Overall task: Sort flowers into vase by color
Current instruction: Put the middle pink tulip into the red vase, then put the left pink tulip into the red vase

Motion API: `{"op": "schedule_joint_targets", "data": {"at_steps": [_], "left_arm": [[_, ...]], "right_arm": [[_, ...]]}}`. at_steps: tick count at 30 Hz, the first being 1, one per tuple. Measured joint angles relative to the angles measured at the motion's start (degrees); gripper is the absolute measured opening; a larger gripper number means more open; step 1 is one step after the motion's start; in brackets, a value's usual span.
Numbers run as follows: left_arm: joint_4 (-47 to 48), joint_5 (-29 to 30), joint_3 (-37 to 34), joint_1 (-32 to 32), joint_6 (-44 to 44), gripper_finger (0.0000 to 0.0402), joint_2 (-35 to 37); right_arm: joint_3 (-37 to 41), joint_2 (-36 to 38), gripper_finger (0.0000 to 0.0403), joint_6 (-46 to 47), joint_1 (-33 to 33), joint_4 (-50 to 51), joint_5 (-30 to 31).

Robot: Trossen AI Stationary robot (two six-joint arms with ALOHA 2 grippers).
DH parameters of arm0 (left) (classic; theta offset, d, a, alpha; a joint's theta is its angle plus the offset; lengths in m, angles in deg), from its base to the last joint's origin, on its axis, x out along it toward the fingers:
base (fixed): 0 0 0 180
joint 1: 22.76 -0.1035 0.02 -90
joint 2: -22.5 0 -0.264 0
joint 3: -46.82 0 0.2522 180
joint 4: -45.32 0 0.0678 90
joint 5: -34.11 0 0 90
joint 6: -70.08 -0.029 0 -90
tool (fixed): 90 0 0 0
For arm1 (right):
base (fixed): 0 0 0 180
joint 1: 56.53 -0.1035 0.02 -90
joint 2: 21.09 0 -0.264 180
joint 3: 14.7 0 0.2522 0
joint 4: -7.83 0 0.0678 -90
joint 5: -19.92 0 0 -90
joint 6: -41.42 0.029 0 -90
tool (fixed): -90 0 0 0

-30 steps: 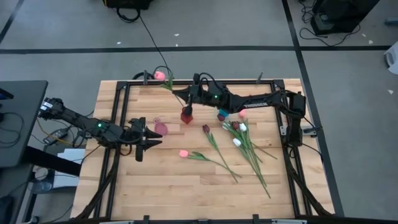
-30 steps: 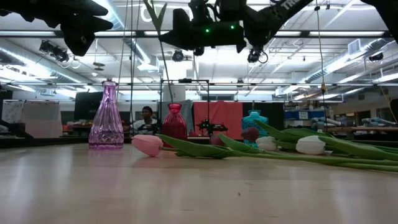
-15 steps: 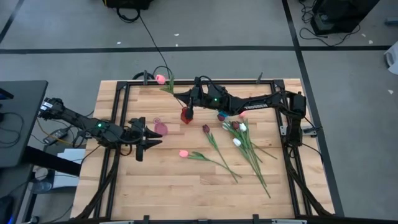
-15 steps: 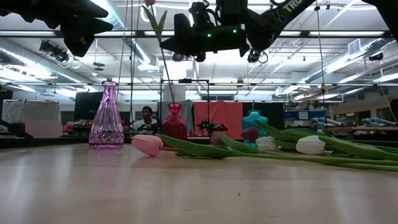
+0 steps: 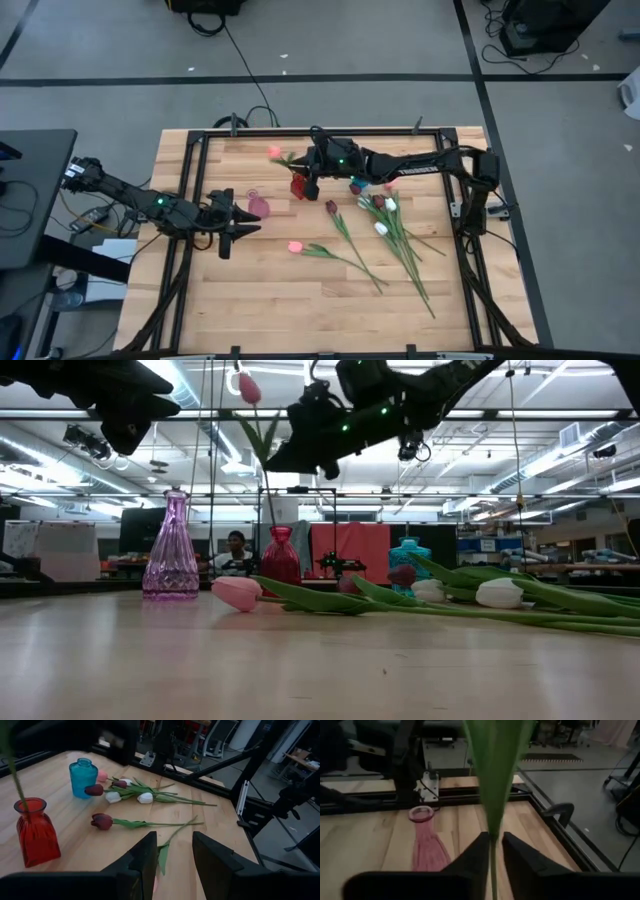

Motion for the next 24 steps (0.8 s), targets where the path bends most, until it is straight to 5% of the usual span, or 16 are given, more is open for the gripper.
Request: {"op": "schedule_joint_targets", "data": {"at_steps": [7,14,24], "left_arm": [[0.2,1.0,0.0,0.0,0.0,0.0131,0.0],[0.3,2.7,0.0,0.0,0.2,0.0131,0.0],[0.2,2.9,0.0,0.0,0.3,0.0131,0.0]], "right_arm": [[0.0,7.2,0.0157,2.5,-1.0,20.2,5.4],[0.0,9.2,0.0161,21.3,-9.6,47.5,9.1],[0.0,1.4,0.0158,28.7,-28.0,49.6,11.1]]}}
